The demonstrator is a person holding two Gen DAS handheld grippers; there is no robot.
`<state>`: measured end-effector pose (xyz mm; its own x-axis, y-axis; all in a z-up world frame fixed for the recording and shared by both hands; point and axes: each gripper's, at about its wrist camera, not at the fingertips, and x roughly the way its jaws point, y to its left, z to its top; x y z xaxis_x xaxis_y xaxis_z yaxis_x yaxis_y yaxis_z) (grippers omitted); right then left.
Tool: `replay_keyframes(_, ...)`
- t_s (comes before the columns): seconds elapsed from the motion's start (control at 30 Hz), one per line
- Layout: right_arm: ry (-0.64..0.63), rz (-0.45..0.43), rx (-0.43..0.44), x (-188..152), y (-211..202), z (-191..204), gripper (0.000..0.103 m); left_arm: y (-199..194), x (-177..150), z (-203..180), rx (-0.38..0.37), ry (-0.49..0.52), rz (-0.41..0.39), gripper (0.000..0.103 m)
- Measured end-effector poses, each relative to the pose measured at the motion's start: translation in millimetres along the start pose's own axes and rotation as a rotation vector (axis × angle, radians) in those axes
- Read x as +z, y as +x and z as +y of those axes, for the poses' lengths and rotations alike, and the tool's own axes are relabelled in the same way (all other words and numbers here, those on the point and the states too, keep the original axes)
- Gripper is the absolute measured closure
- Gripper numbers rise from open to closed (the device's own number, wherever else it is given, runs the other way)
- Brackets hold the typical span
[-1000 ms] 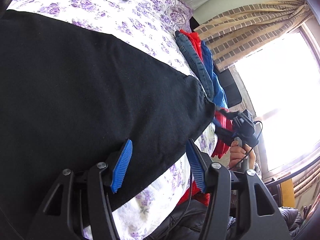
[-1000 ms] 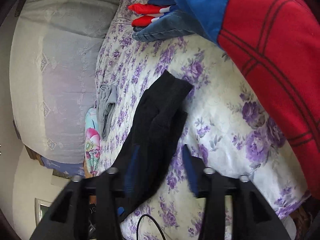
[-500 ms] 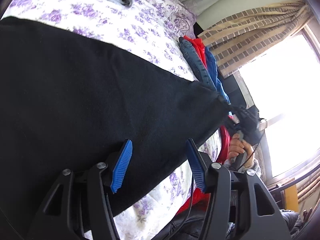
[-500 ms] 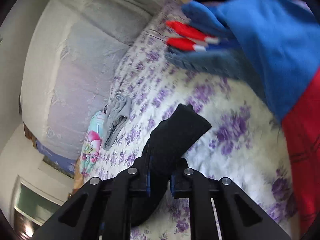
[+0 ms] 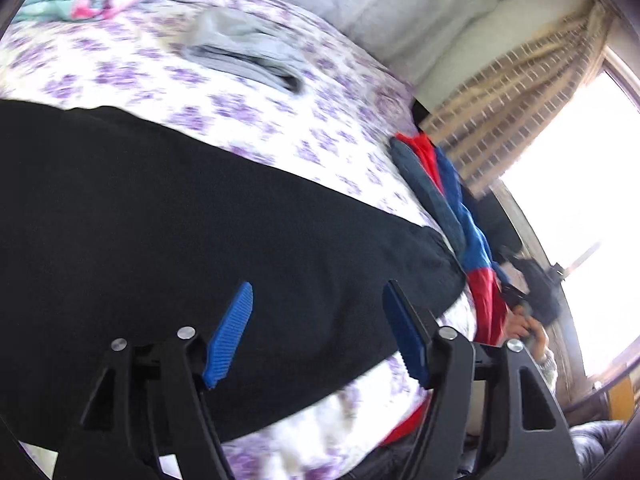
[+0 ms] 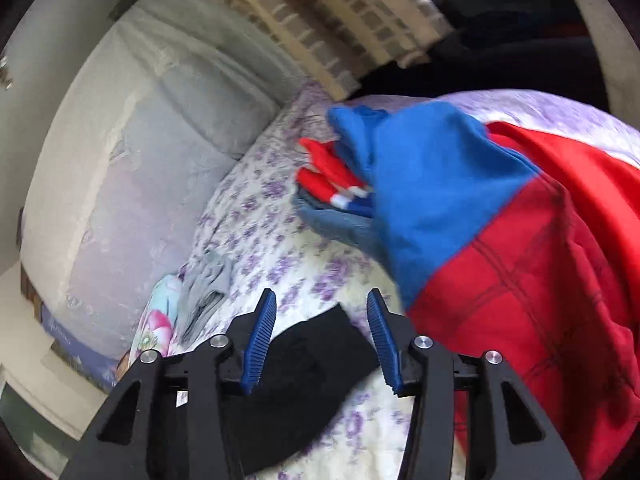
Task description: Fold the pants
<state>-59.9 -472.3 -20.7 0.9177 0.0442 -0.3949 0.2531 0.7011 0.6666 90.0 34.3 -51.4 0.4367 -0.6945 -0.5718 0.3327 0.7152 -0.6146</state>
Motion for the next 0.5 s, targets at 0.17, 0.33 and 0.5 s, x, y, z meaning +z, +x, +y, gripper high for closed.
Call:
replay_keyframes(0.17,-0.302,0.308,0.204,-66.6,72.6,102.5,0.069,12.3,-8.0,27.1,0.131,-0.048,0.033,0.043)
replay_keyframes(0.33,-0.381,0.629,0.115,-145.2,166.4,120.1,0.074,-1.6,-10.1,43.3,0.093,-0.081,-0.007,0.053)
replay_keyframes(0.5,-0.408,0.57,0.161,-131.2,152.7,152.7,0.069,-55.6,1.8,56.1,0.245,-0.052,-0.142,0.046)
